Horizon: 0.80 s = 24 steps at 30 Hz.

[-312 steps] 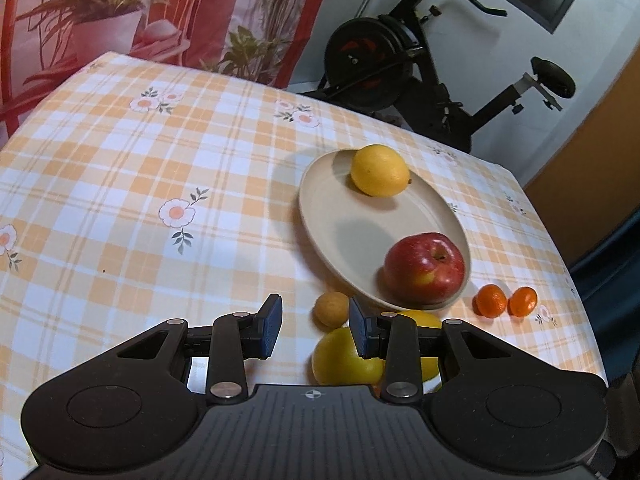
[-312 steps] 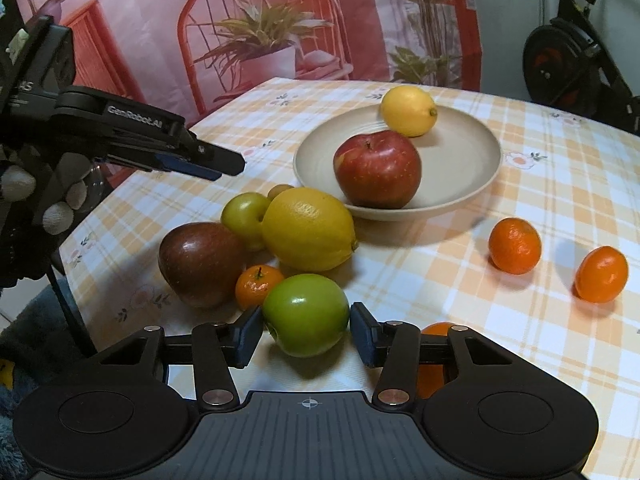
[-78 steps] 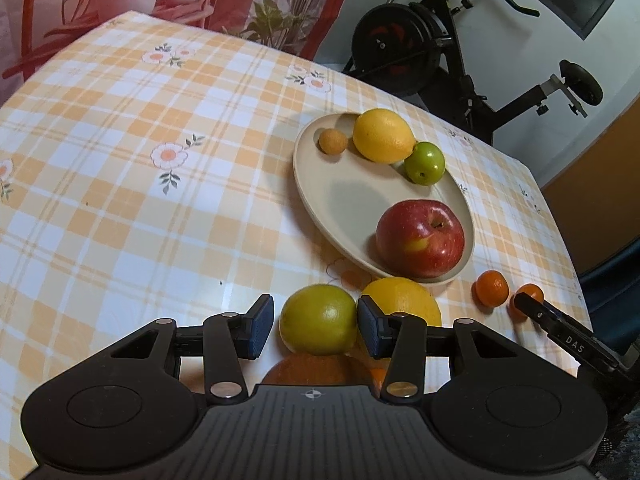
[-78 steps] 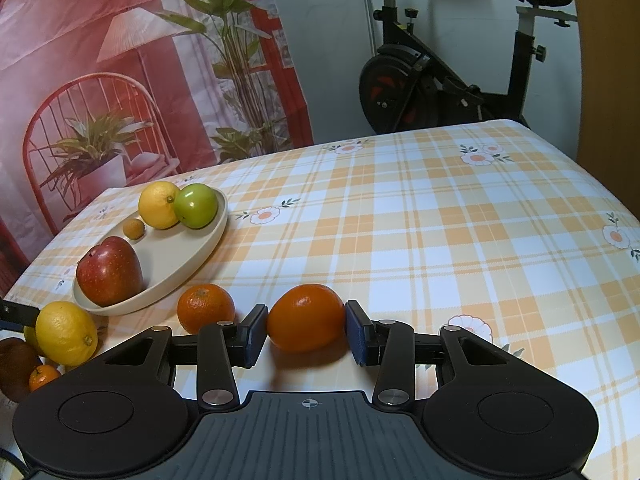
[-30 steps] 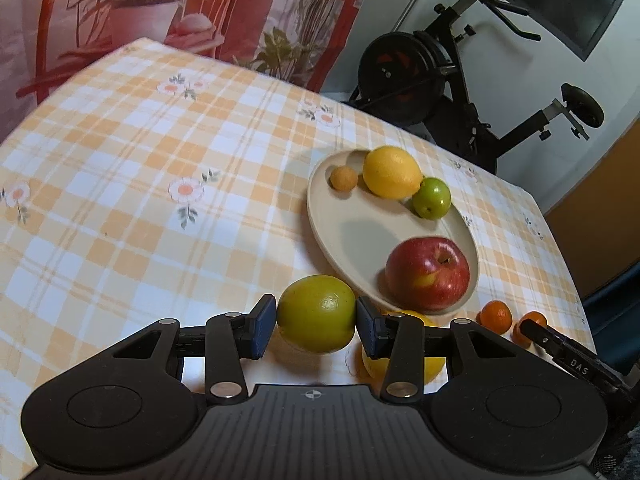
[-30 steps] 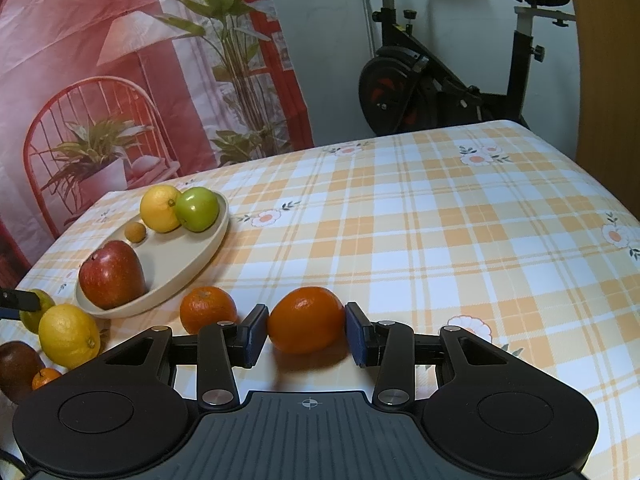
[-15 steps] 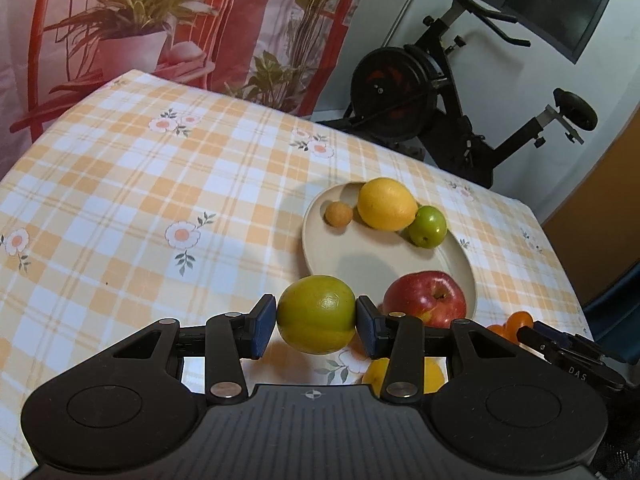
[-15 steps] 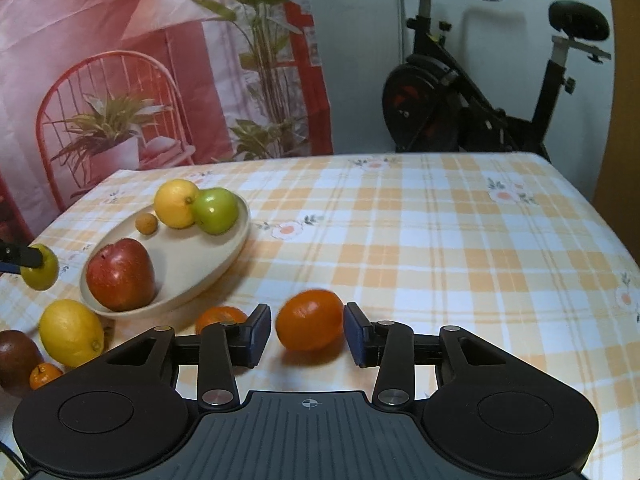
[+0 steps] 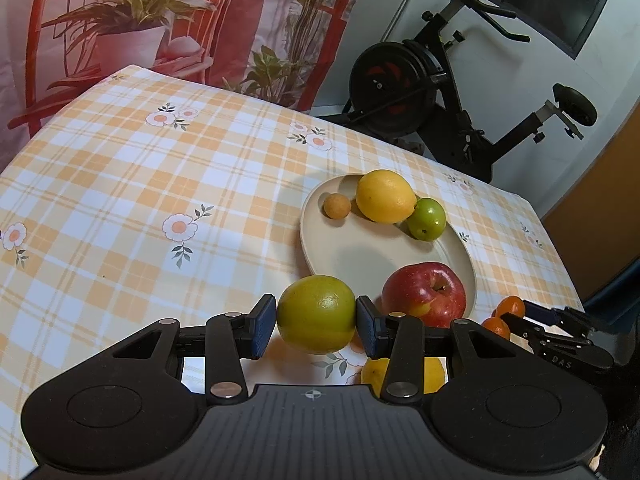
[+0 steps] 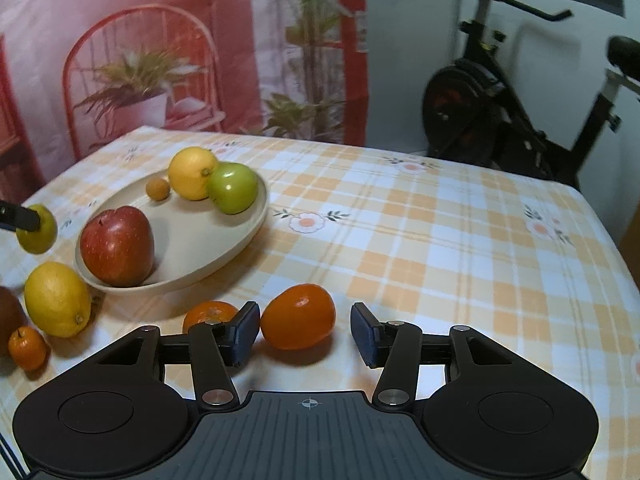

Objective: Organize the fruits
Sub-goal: 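Lift and carry the orange and yellow-green citrus toward the plate with both tools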

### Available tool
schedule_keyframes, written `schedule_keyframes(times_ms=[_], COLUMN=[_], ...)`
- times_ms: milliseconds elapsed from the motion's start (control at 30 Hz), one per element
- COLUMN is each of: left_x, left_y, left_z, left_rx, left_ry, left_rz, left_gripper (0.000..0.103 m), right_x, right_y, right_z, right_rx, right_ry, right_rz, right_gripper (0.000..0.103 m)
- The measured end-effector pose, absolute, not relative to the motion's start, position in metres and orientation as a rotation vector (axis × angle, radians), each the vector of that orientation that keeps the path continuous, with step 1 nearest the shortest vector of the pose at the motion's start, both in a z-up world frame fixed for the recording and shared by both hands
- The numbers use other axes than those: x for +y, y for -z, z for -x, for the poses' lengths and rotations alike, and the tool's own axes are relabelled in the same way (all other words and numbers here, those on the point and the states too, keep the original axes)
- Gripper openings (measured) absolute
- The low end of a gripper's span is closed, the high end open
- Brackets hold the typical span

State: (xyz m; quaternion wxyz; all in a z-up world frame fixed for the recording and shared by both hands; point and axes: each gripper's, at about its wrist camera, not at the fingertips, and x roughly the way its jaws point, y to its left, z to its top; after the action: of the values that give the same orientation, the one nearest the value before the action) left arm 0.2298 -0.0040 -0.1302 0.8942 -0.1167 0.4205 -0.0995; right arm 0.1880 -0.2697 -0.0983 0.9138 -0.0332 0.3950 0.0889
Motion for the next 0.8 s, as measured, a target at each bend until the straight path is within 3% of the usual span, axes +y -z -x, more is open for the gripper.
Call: schedule_keyframes(times_ms=[200, 800], left_x=[-0.004, -0.005], left_y=[0.131, 0.132], left_z=[-0.230, -0.231], left_rx=[0.873, 0.877], left_ry=[0.206, 0.210], left_rz=[0.241, 0.240], left_gripper=[0.046, 0.046], right_x=[-0.260, -0.256], right_y=[0.100, 0.100], right_z=[-0.200, -0.213], right_rx=[0.850, 0.865], right_ry=[-0.233, -0.260], right_rz=[0.134, 0.205], right_gripper=[0.040, 0.039])
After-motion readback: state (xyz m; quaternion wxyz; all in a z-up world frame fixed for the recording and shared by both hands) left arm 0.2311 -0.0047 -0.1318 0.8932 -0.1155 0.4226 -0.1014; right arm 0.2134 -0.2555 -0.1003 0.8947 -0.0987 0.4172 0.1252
